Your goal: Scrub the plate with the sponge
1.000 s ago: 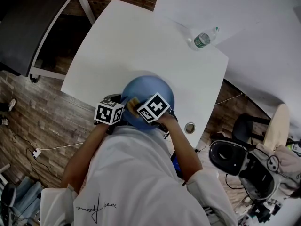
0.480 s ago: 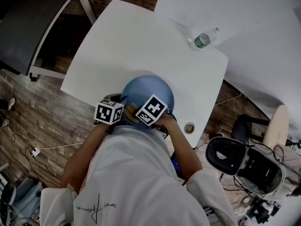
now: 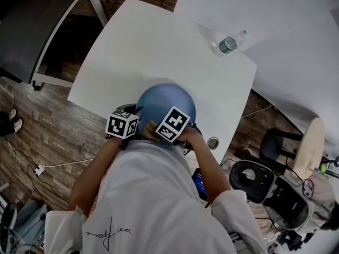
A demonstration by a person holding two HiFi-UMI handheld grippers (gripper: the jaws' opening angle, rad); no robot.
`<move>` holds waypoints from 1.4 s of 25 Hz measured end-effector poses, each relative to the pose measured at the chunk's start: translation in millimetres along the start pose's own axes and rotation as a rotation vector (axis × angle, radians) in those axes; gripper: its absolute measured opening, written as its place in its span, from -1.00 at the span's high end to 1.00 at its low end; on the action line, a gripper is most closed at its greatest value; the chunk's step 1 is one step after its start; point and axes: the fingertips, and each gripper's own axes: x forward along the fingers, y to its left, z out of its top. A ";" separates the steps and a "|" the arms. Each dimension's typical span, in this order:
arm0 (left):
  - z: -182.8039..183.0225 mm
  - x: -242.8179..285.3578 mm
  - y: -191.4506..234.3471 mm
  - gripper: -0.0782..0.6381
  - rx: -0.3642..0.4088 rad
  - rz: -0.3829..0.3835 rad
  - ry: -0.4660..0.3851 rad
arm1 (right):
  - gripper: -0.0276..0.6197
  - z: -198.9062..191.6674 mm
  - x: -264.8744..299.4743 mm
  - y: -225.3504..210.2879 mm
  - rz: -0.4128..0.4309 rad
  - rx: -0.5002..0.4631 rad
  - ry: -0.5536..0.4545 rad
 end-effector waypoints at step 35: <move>1.7 2.3 0.7 0.57 -0.016 -0.012 -0.010 | 0.82 -38.5 -13.1 -6.7 -0.012 -0.058 0.166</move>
